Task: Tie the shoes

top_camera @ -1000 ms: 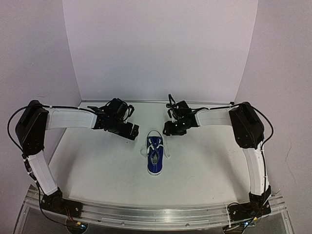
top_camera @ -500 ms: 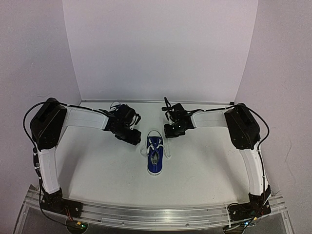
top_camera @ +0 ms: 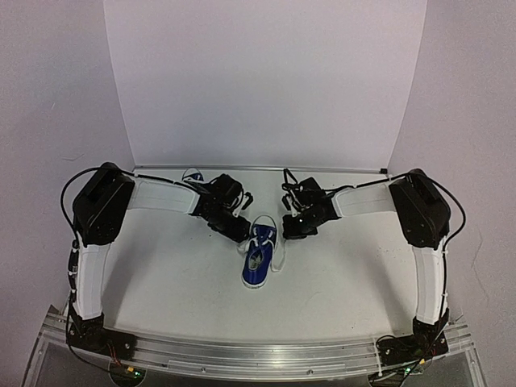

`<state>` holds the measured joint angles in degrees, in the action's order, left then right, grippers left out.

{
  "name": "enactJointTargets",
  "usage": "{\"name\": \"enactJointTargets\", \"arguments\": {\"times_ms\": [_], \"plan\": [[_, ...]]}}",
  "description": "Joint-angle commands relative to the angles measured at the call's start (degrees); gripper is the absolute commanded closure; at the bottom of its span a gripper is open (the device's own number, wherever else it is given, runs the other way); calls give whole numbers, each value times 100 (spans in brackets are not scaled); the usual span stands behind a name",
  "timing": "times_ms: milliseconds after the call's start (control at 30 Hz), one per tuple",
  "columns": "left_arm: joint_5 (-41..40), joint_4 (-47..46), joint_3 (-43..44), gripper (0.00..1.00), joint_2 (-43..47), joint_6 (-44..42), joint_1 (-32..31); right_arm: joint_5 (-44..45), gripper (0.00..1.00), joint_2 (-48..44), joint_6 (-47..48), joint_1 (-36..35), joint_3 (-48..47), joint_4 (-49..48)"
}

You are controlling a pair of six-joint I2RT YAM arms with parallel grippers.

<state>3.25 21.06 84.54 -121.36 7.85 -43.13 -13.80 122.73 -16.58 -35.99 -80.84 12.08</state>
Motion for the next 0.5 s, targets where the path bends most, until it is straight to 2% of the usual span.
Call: {"name": "enactJointTargets", "arguments": {"times_ms": [0,233,467], "plan": [[6,111,581,35,-89,-444,-655,-264,100,-428,-4,59,465,18],[-565,639,813,43,-333,-117,-442,-270,100,-524,5,108,685,-48],[-234,1117,972,45,-775,-207,-450,-290,100,-477,-12,135,591,-57]]}}
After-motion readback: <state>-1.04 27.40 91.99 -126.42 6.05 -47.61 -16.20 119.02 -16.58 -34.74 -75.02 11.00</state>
